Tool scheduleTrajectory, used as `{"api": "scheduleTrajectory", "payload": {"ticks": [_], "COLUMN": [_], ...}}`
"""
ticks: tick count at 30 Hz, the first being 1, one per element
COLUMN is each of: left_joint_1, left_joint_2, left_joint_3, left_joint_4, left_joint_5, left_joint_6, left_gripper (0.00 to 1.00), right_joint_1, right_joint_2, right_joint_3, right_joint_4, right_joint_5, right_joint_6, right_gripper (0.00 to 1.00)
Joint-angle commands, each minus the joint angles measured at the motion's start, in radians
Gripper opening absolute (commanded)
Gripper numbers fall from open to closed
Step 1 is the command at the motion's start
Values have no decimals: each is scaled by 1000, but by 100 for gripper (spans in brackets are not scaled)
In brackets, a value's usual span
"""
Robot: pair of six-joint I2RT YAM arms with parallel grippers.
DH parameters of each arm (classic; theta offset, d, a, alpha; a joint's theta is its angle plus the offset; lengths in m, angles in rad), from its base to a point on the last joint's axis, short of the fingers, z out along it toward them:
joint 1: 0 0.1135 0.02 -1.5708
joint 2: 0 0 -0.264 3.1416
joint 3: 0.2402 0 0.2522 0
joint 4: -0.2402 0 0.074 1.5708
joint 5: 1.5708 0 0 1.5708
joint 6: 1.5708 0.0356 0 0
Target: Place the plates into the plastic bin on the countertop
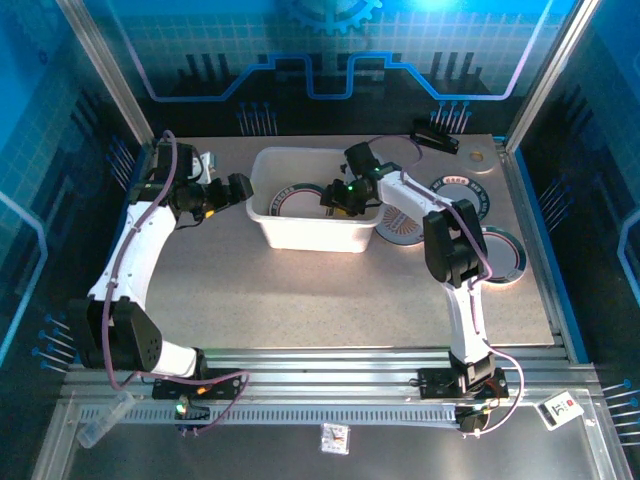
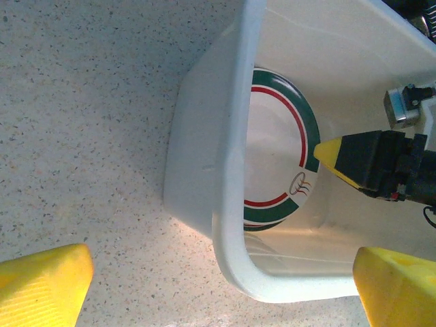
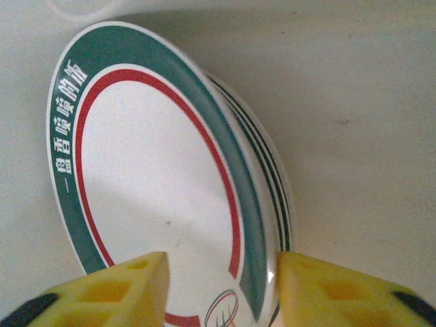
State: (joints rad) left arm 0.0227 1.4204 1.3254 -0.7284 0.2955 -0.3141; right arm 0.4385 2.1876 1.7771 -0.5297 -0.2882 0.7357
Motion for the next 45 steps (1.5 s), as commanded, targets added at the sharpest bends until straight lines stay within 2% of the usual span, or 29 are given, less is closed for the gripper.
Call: {"api": "scheduleTrajectory", "payload": {"ticks": [1, 9, 15, 21, 29, 37, 41, 45], "left_joint_1": [11, 11, 10, 7, -39, -73, -79, -81], "left_joint_2": [-23, -51, -78, -96, -95, -98, -100, -99], "left_joint_3": [-9, -41, -72, -104, -137, -159, -166, -162], "left_joint_4": [0, -2, 6, 29, 66, 93, 105, 111], "left_joint_5": [34, 39, 45, 54, 47, 30, 22, 8], "left_joint_6": [-11, -15, -27, -38, -55, -59, -68, -72], "left_gripper": [99, 99, 99, 99, 99, 99, 99, 99], "right_joint_1": [12, 15, 15, 2, -70, -265, -369, -455], "right_joint_2": [-81, -132, -201, -333, -628, -939, -1000, -967], "right_joint_3": [5, 40, 49, 1, -303, -716, -884, -998], "right_joint_4": [10, 19, 4, -21, 37, 59, 118, 198], "right_joint_5": [15, -3, -13, 7, 28, 50, 11, -26], "right_joint_6": [-3, -18, -41, -71, -35, 22, 64, 96], "right_gripper": [55, 73, 76, 79, 77, 74, 74, 71]}}
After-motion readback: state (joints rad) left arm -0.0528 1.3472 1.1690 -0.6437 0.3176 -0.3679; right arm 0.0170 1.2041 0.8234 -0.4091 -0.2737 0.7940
